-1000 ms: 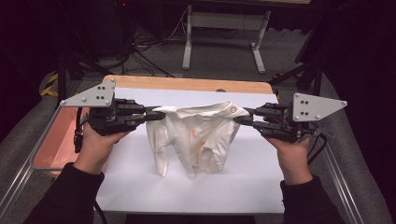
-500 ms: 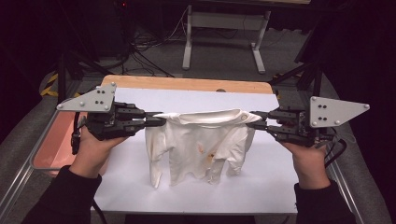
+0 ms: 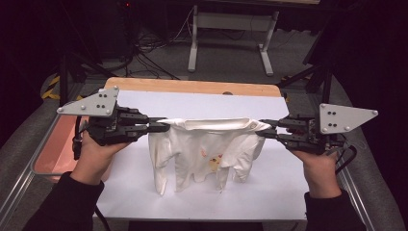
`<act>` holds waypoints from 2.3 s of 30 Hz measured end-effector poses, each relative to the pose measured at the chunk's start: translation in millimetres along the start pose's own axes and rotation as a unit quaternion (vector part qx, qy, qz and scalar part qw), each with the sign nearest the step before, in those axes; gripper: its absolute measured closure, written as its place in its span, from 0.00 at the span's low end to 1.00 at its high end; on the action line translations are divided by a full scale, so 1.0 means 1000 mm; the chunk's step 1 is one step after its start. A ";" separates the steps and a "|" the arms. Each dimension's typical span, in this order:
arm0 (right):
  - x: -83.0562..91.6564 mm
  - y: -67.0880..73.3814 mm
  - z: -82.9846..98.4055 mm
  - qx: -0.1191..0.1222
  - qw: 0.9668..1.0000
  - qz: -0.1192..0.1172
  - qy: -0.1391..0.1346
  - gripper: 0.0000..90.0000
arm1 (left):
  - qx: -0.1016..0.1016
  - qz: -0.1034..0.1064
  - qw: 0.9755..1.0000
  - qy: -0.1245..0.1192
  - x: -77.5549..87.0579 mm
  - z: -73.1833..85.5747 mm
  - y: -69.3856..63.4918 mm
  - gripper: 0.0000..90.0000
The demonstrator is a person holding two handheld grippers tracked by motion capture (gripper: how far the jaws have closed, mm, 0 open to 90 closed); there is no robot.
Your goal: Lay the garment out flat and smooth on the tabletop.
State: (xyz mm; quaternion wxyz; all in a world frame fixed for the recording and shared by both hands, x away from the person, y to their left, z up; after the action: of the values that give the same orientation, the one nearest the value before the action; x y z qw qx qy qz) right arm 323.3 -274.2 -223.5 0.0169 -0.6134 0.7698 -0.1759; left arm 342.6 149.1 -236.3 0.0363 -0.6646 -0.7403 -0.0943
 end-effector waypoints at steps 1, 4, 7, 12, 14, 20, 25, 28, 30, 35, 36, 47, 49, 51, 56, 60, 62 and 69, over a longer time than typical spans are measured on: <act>0.001 0.001 -0.001 0.001 1.000 0.000 0.001 0.89 | -0.002 0.001 1.000 0.000 0.000 -0.001 -0.001 0.97; 0.005 0.006 -0.008 0.010 1.000 0.000 0.005 0.88 | -0.005 0.005 1.000 -0.003 0.000 -0.005 -0.005 0.97; 0.010 0.013 -0.016 0.021 1.000 -0.003 0.006 0.88 | -0.012 0.011 1.000 -0.009 0.002 -0.009 -0.013 0.97; 0.013 0.023 -0.027 0.037 0.999 -0.009 0.003 0.88 | -0.026 0.016 0.999 -0.014 0.005 -0.014 -0.024 0.97; 0.014 0.031 -0.032 0.049 0.999 -0.012 0.001 0.88 | -0.031 0.017 0.999 -0.013 0.006 -0.014 -0.030 0.97; 0.000 0.022 -0.016 0.037 0.999 0.007 0.034 0.88 | 0.003 0.004 1.000 -0.002 -0.002 0.005 -0.011 0.97; -0.009 -0.002 0.006 0.009 0.998 0.027 0.046 0.88 | 0.022 -0.013 1.000 0.010 -0.010 0.018 0.009 0.97; -0.013 -0.011 0.014 0.001 0.998 0.037 0.053 0.88 | 0.018 -0.029 0.999 0.018 -0.015 0.022 0.018 0.96; -0.016 -0.017 0.019 -0.003 0.998 0.041 0.055 0.88 | 0.019 -0.037 0.999 0.024 -0.018 0.025 0.025 0.96; -0.022 -0.028 0.032 -0.021 0.997 0.042 0.062 0.88 | 0.032 -0.046 0.998 0.033 -0.023 0.032 0.037 0.96; -0.022 -0.030 0.034 -0.023 0.997 0.043 0.063 0.88 | 0.038 -0.048 0.997 0.037 -0.025 0.036 0.041 0.96; -0.037 -0.052 0.073 -0.065 0.993 0.045 0.085 0.88 | 0.074 -0.058 0.993 0.066 -0.039 0.066 0.067 0.95; -0.040 -0.056 0.080 -0.075 0.992 0.046 0.088 0.88 | 0.079 -0.062 0.992 0.071 -0.042 0.072 0.072 0.95; -0.043 -0.061 0.090 -0.087 0.991 0.048 0.094 0.88 | 0.092 -0.062 0.991 0.078 -0.046 0.080 0.079 0.94; -0.047 -0.066 0.103 -0.105 0.988 0.045 0.102 0.88 | 0.102 -0.065 0.989 0.088 -0.051 0.090 0.085 0.94; -0.050 -0.069 0.112 -0.110 0.987 0.049 0.105 0.87 | 0.110 -0.069 0.987 0.097 -0.056 0.100 0.092 0.94; -0.052 -0.071 0.120 -0.120 0.985 0.050 0.109 0.87 | 0.113 -0.071 0.986 0.101 -0.058 0.104 0.094 0.94; -0.057 -0.074 0.136 -0.135 0.982 0.054 0.122 0.86 | 0.132 -0.072 0.982 0.118 -0.069 0.119 0.104 0.94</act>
State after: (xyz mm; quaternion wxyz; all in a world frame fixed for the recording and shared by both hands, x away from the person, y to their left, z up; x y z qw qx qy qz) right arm 440.2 -267.9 -340.4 -0.1507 -0.5414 0.8147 -0.1430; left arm 461.8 114.7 -355.6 0.2038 -0.5830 -0.7827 -0.0764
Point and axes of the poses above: each handheld gripper's, and its own axes: x roughly backward along the jaws, z roughly out of its underside, y roughly to its left, the point moved 1 cm from there along -x, roughly forward along the jaws, and after that the axes turned 1 degree about -z, right-handed, at the moved point
